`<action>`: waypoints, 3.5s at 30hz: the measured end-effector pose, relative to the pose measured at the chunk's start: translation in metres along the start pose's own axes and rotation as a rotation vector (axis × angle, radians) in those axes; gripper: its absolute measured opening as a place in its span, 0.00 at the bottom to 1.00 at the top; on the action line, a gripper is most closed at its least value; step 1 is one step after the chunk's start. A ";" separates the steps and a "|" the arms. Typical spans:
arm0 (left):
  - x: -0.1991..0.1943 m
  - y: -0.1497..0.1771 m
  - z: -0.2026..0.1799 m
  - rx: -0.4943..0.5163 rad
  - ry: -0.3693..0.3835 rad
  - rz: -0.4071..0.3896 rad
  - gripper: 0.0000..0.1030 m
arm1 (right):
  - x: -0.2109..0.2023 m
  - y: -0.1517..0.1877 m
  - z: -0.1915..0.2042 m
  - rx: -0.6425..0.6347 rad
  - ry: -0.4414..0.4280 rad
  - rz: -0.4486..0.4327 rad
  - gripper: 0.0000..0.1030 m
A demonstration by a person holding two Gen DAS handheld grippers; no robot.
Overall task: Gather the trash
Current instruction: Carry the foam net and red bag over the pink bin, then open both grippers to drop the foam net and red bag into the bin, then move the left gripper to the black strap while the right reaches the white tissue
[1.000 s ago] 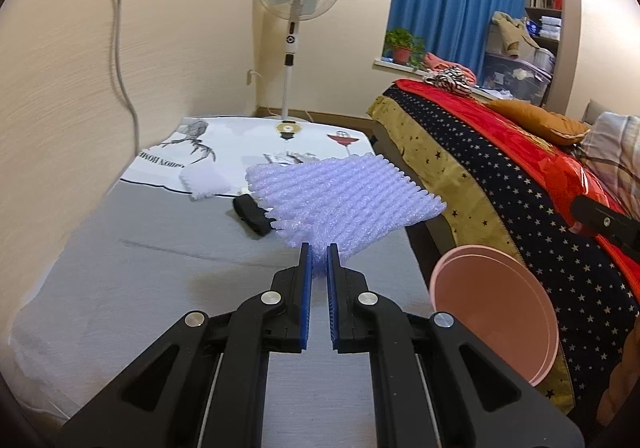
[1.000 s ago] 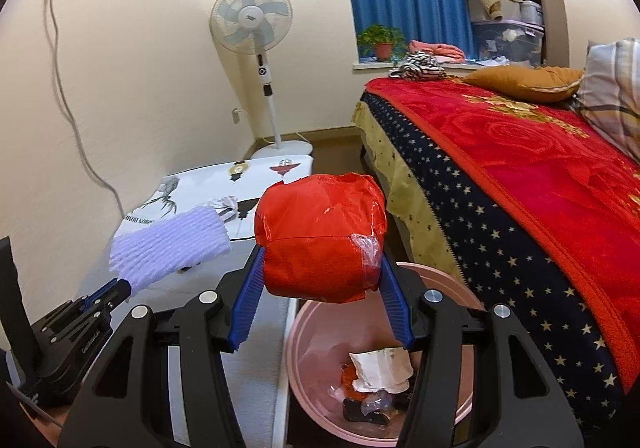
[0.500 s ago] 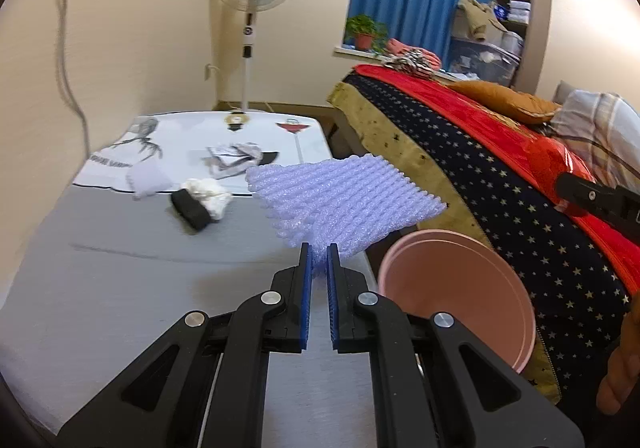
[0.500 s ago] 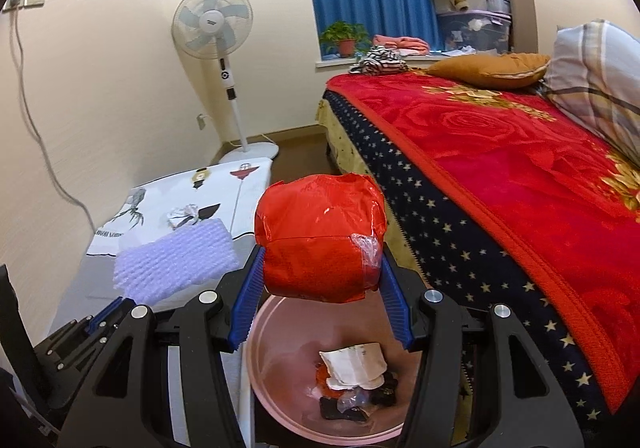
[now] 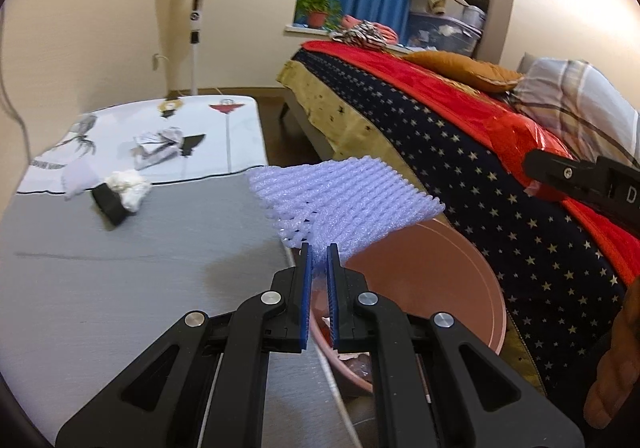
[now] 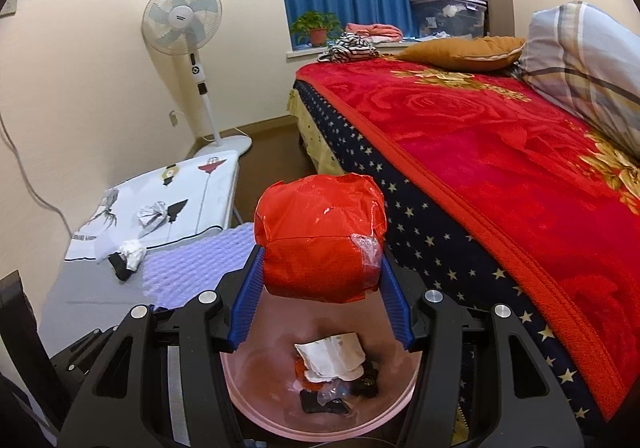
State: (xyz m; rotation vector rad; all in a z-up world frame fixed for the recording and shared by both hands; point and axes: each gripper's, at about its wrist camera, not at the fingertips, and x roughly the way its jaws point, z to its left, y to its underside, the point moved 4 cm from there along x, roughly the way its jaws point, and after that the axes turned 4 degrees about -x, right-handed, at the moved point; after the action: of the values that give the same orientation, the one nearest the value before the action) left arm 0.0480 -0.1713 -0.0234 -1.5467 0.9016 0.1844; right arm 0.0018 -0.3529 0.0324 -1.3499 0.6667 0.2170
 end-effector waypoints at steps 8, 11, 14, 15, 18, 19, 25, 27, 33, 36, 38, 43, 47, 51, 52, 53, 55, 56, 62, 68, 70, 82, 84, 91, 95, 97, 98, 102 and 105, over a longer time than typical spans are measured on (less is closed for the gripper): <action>0.021 0.006 -0.012 0.012 0.034 0.046 0.07 | 0.012 0.004 -0.006 0.014 0.024 0.028 0.54; 0.025 0.007 -0.015 0.014 0.041 0.055 0.07 | 0.014 0.005 -0.007 0.017 0.029 0.033 0.54; 0.028 0.008 -0.017 0.014 0.044 0.061 0.07 | 0.016 0.005 -0.008 0.020 0.035 0.037 0.54; 0.029 0.008 -0.018 0.016 0.052 0.065 0.07 | 0.017 0.005 -0.008 0.019 0.037 0.038 0.54; 0.030 0.009 -0.024 0.032 0.090 0.073 0.13 | 0.016 0.005 -0.011 0.023 0.058 0.040 0.63; 0.031 0.009 -0.024 0.033 0.095 0.075 0.24 | 0.016 0.005 -0.011 0.026 0.067 0.036 0.68; 0.029 0.010 -0.016 0.009 0.089 0.077 0.34 | 0.014 0.006 -0.011 0.023 0.064 0.031 0.68; 0.027 0.010 -0.011 0.003 0.081 0.072 0.34 | 0.013 0.006 -0.008 0.021 0.054 0.028 0.68; 0.020 0.008 0.009 -0.025 0.046 0.054 0.34 | 0.012 0.005 0.006 0.000 0.006 0.012 0.63; 0.017 0.006 0.021 -0.044 0.024 0.045 0.34 | 0.012 0.004 0.017 -0.016 -0.029 0.001 0.55; 0.016 0.005 0.030 -0.059 0.007 0.038 0.34 | 0.013 0.004 0.023 -0.023 -0.052 -0.004 0.48; 0.015 0.003 0.052 -0.101 -0.039 0.017 0.34 | 0.018 0.003 0.043 -0.042 -0.116 -0.015 0.35; 0.015 -0.001 0.072 -0.134 -0.083 -0.005 0.31 | 0.028 0.003 0.058 -0.047 -0.163 -0.016 0.29; 0.014 -0.008 0.097 -0.192 -0.134 -0.037 0.26 | 0.043 0.004 0.070 -0.024 -0.221 -0.005 0.23; 0.013 -0.010 0.106 -0.211 -0.151 -0.046 0.25 | 0.046 0.004 0.072 -0.019 -0.231 -0.002 0.20; 0.013 -0.011 0.113 -0.224 -0.162 -0.052 0.25 | 0.052 0.005 0.075 -0.013 -0.244 0.003 0.19; 0.013 -0.013 0.129 -0.258 -0.194 -0.064 0.25 | 0.059 0.006 0.081 -0.009 -0.259 0.009 0.18; 0.013 -0.015 0.139 -0.279 -0.215 -0.071 0.25 | 0.062 0.006 0.083 -0.010 -0.264 0.012 0.18; 0.019 -0.018 0.189 -0.394 -0.302 -0.079 0.25 | 0.083 0.006 0.099 -0.017 -0.298 0.023 0.18; 0.036 -0.026 0.208 -0.447 -0.297 -0.067 0.25 | 0.102 0.007 0.113 -0.045 -0.317 0.038 0.18; 0.042 -0.029 0.211 -0.458 -0.299 -0.062 0.25 | 0.105 0.007 0.117 -0.060 -0.321 0.036 0.18; 0.072 -0.033 0.224 -0.502 -0.307 0.004 0.42 | 0.130 0.013 0.142 -0.089 -0.376 0.076 0.20; 0.074 -0.032 0.226 -0.508 -0.297 0.017 0.42 | 0.133 0.015 0.148 -0.099 -0.388 0.082 0.20; 0.074 -0.028 0.228 -0.492 -0.279 0.040 0.20 | 0.138 0.021 0.169 -0.127 -0.431 0.103 0.20; 0.065 -0.026 0.235 -0.499 -0.310 0.023 0.09 | 0.143 0.025 0.181 -0.128 -0.462 0.133 0.20; 0.060 -0.025 0.240 -0.510 -0.330 0.009 0.08 | 0.145 0.027 0.189 -0.132 -0.479 0.147 0.22; 0.057 -0.024 0.241 -0.514 -0.337 0.004 0.07 | 0.148 0.029 0.196 -0.137 -0.492 0.158 0.23; 0.048 -0.023 0.249 -0.528 -0.370 -0.018 0.06 | 0.159 0.035 0.222 -0.150 -0.534 0.194 0.23; 0.044 -0.021 0.254 -0.534 -0.391 -0.022 0.06 | 0.167 0.036 0.242 -0.169 -0.557 0.210 0.23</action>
State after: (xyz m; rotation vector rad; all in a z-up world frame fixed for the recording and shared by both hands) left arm 0.1880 0.0367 -0.0879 -1.9166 0.5436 0.7328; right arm 0.1931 -0.1536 -0.0735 -1.2970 0.3199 0.8017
